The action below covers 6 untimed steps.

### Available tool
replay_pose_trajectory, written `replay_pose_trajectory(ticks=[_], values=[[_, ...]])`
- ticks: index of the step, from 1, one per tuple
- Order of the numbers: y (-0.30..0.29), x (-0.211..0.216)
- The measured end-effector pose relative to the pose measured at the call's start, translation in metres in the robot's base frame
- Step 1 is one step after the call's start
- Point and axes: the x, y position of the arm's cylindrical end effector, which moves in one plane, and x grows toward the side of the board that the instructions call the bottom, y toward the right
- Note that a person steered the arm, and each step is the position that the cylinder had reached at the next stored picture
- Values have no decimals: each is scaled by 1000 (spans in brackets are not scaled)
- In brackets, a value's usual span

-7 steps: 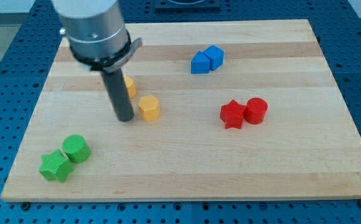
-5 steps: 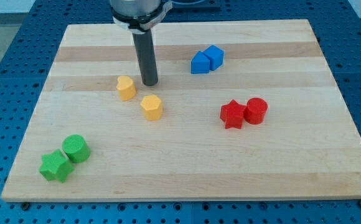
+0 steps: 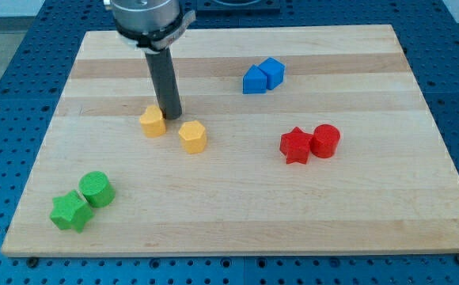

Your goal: Push the yellow heart diagonally above the green circle

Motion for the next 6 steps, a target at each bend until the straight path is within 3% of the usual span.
replay_pose_trajectory(ticks=[2, 4, 5, 6], values=[[-5, 32], [-4, 22], [-11, -11], [-15, 12]])
